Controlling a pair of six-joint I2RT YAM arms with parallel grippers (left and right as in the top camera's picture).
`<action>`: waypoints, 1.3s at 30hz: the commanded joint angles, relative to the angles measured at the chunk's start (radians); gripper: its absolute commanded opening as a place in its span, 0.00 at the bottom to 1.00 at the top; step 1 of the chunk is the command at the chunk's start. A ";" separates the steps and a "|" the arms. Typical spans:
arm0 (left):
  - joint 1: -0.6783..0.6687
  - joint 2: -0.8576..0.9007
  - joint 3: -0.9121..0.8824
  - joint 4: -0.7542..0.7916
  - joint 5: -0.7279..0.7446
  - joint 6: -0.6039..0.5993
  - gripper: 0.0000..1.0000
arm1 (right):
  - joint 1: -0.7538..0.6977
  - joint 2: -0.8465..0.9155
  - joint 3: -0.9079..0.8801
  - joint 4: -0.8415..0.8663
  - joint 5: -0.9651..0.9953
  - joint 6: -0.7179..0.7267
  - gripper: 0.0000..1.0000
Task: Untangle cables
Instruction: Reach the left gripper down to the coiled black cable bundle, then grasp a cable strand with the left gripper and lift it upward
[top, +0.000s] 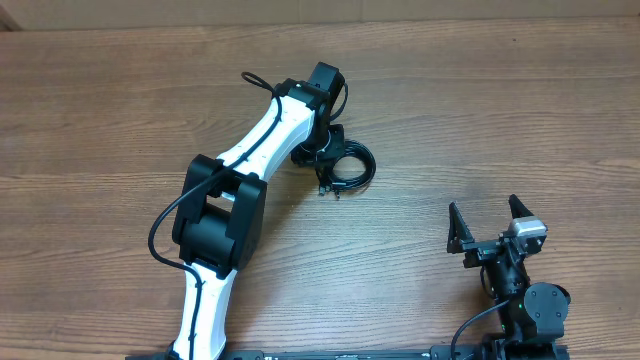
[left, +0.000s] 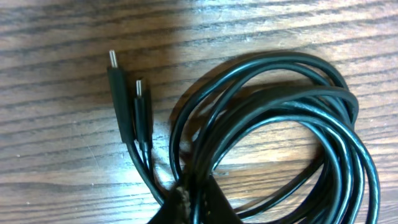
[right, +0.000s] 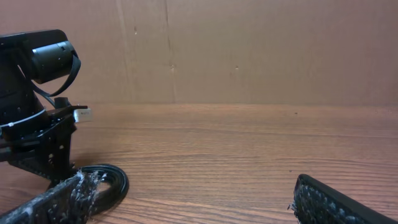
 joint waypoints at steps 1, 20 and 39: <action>0.010 0.014 0.029 -0.004 0.044 0.000 0.04 | -0.001 -0.007 -0.010 0.005 0.009 -0.008 1.00; 0.100 -0.190 0.589 -0.309 0.130 -0.101 0.04 | -0.001 -0.007 -0.010 0.005 0.009 -0.008 1.00; -0.023 -0.204 0.535 -0.432 -0.151 0.060 0.04 | -0.001 -0.007 -0.010 0.005 0.009 -0.008 1.00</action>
